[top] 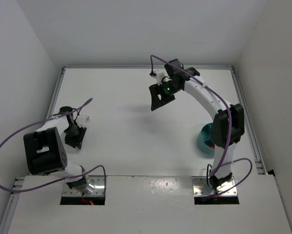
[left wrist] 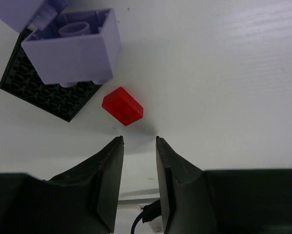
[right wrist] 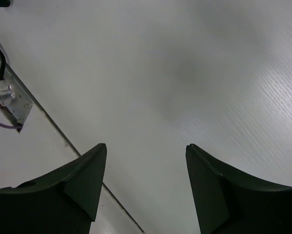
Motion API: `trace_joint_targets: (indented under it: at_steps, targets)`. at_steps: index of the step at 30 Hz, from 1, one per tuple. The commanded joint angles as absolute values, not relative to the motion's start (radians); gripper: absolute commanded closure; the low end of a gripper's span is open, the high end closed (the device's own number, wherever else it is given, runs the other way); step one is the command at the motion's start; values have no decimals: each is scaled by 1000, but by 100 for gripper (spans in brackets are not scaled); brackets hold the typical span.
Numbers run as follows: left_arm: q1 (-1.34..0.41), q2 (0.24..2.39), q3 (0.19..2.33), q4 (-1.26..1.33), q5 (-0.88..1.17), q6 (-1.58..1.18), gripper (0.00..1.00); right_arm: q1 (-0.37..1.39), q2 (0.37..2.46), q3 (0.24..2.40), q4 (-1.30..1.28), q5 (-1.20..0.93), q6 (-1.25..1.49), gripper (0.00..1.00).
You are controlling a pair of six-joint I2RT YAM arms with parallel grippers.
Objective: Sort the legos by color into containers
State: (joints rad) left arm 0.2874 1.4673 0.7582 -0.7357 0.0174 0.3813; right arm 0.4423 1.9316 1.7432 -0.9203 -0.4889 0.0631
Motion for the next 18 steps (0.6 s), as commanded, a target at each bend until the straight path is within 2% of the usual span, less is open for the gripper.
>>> trace_joint_targets:
  at_steps: [1, 18]
  targets:
    - [279, 1511, 791, -683, 3, 313, 61, 449, 1921, 1750, -911, -485, 42, 34]
    - [279, 1677, 894, -641, -32, 212, 58, 449, 1902, 1732, -911, -485, 41, 34]
